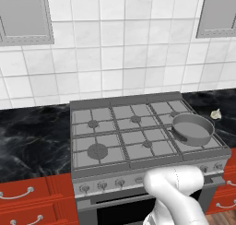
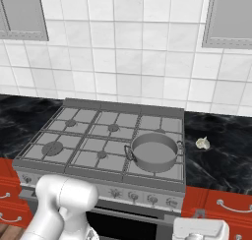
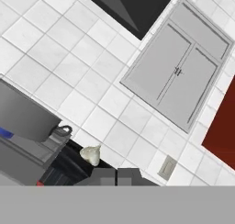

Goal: Turn on the burner for the pot on the stove. Wait thirty seconds for the pot to heat up. Then add the garlic to the pot.

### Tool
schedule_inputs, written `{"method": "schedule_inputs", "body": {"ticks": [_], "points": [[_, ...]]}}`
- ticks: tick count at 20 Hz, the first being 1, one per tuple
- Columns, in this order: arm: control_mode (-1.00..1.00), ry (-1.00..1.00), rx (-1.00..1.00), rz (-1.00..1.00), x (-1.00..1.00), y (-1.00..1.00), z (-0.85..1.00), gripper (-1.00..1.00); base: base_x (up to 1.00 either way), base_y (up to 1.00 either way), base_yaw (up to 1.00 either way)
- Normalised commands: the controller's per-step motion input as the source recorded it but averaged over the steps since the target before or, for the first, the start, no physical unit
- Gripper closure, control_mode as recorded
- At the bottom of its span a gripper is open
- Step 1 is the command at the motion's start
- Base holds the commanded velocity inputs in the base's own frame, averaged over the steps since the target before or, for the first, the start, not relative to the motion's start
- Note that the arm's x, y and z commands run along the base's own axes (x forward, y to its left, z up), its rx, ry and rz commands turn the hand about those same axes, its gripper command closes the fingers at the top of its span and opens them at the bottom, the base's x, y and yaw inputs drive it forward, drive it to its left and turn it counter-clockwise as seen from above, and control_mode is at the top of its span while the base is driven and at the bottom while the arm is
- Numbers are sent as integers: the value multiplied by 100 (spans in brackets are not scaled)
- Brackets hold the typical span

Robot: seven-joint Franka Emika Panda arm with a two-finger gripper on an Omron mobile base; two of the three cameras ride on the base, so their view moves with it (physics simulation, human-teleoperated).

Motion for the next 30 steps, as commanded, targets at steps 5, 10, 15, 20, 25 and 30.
{"method": "schedule_inputs", "body": {"ticks": [5,10,15,20,25,30], "points": [[-100,0,-1,-1,0,-7,0,100,0,0,0],[-100,0,0,0,0,-10,-1,100,0,0,0],[-100,0,0,0,0,0,0,100,0,0,0],[-100,0,0,0,0,0,0,100,0,0,0],[-100,0,0,0,0,0,0,100,0,0,0],[-100,0,0,0,0,0,0,100,0,0,0]]}}
